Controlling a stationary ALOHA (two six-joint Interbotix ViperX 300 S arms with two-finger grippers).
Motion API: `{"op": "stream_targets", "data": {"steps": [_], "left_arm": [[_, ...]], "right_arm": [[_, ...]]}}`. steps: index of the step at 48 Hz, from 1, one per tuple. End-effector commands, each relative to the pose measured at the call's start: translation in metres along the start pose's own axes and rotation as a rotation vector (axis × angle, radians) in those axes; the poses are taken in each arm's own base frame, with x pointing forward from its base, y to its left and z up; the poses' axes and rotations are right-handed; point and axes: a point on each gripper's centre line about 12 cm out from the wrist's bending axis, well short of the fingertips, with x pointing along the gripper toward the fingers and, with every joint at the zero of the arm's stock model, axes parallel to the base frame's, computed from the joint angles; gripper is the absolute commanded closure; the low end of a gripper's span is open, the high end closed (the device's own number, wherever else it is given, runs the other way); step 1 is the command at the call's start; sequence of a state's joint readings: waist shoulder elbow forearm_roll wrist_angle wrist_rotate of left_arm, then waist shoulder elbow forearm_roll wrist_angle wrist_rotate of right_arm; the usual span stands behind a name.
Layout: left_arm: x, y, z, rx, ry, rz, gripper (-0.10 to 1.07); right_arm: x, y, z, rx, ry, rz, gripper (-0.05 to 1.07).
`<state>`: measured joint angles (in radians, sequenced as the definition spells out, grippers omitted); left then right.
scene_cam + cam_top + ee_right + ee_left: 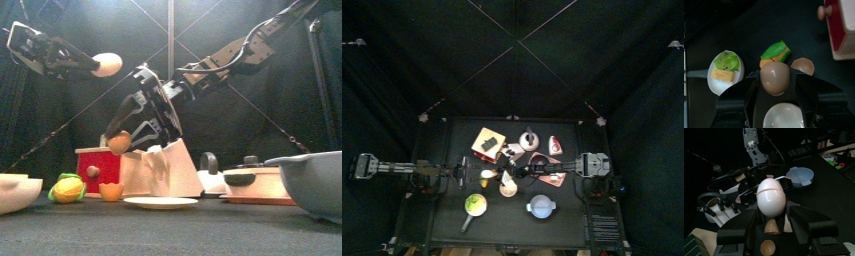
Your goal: Drop egg shell
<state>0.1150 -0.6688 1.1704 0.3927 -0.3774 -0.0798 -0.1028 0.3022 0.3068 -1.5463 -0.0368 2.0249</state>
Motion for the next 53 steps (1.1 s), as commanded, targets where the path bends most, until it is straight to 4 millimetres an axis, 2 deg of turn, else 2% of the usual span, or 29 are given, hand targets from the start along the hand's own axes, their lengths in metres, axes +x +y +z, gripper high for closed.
{"op": "stream_targets", "data": {"steps": [1,36,53], "left_arm": [[0.001,0.002,0.005,0.002,-0.016,0.003,0.24],[0.001,0.001,0.004,0.002,-0.013,0.003,0.24],[0.001,0.001,0.004,0.003,-0.010,0.002,0.24]], "right_arm": [[-0.003,0.003,0.016,0.006,-0.049,-0.013,0.40],[0.017,-0.008,0.015,0.006,-0.060,-0.077,0.40],[0.020,-0.012,0.016,0.013,-0.069,-0.104,0.32]]}}
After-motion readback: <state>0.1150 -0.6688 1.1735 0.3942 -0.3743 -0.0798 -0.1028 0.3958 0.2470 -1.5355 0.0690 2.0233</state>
